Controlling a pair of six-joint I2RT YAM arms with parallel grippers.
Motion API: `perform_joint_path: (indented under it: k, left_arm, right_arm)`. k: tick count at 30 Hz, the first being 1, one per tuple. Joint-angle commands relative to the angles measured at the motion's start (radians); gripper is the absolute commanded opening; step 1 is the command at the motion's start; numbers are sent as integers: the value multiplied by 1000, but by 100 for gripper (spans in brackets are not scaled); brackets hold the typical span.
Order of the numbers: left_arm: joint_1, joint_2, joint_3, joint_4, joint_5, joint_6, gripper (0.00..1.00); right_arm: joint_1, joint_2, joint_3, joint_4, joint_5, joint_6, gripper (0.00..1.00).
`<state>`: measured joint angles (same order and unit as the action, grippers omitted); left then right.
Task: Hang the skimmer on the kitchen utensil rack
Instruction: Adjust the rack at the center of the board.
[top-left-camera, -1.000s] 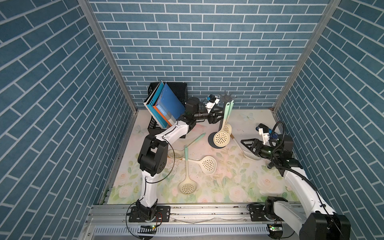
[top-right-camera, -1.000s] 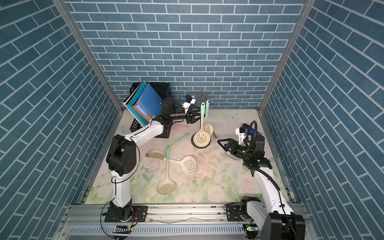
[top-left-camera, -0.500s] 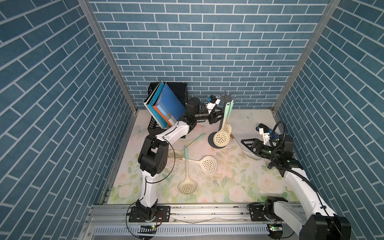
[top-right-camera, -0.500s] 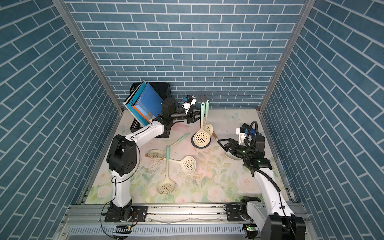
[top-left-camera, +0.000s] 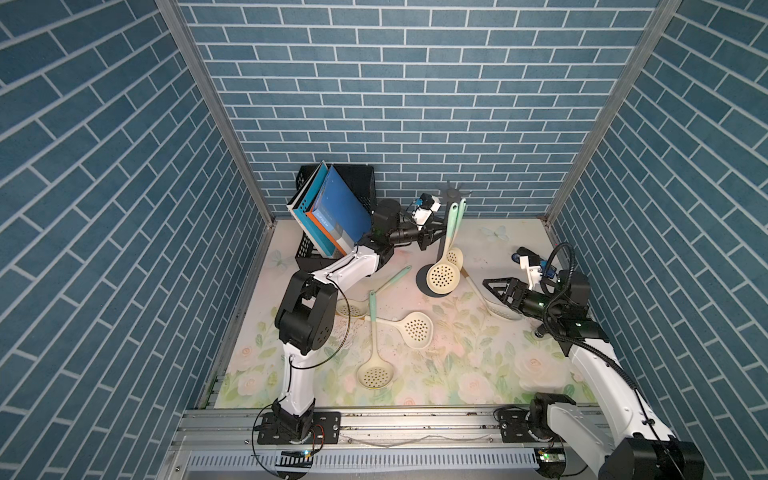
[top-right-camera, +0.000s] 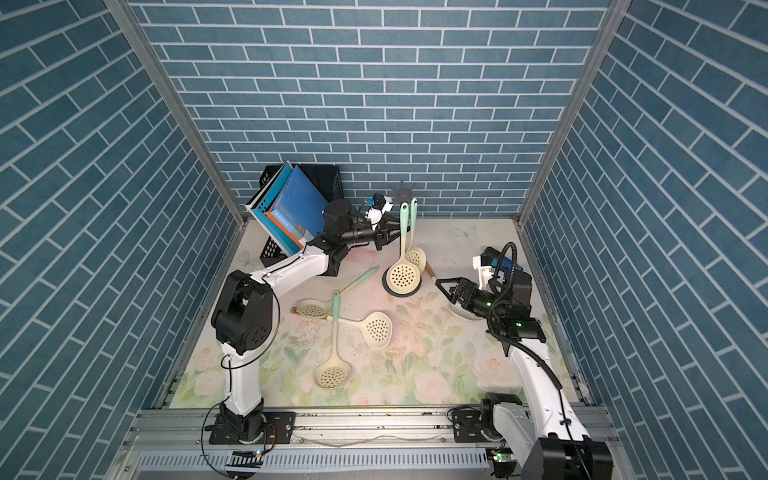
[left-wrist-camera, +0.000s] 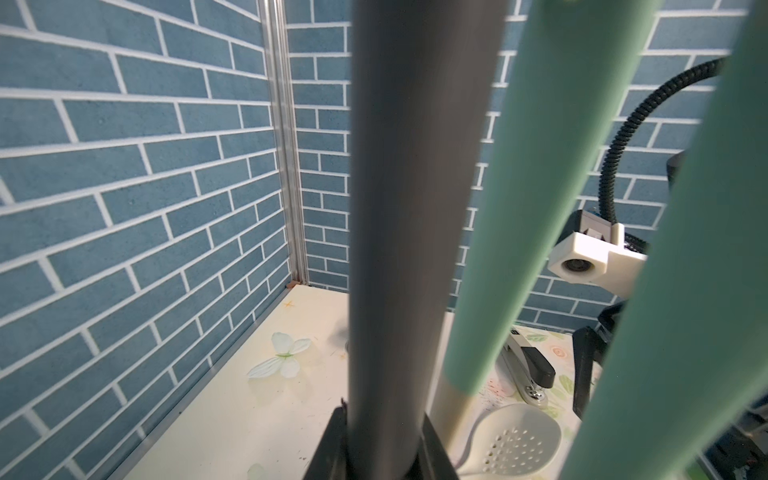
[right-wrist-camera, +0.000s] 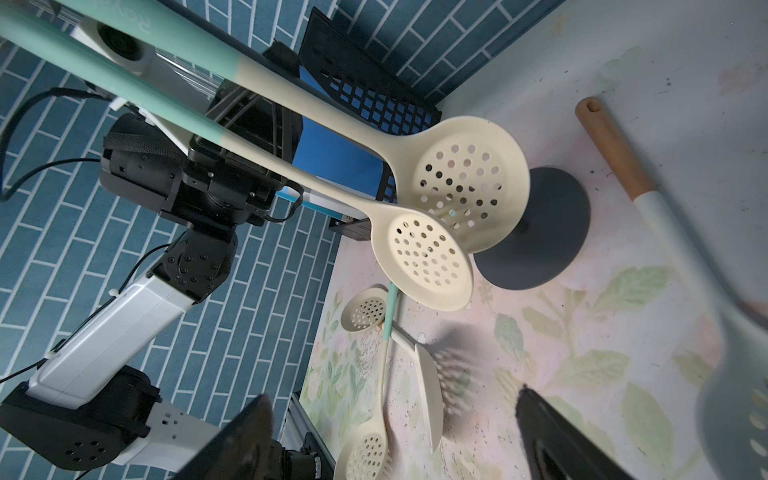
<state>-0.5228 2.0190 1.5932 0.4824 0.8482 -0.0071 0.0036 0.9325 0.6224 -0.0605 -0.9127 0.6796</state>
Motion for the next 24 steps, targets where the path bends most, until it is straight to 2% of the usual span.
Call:
perform_joint_path:
  k: [1,5,10,24]
  left_arm:
    - [-7,-59,-27,50,-42,-16,17]
    - [-11,-73,-36,61,-69,-20,13]
    - [-24,-90,-33,64,-134,-28,0]
    - [-47,-151,-133,243,-453,-135,0]
  right_arm:
    - [-2,-21,-1,-9,5,-28,91]
    - [-2,-25,-9,-7,6,-29,91]
    - [-2,-29,-15,-1,5,-29,91]
    - [-1,-25,-29,11,10,-54,91]
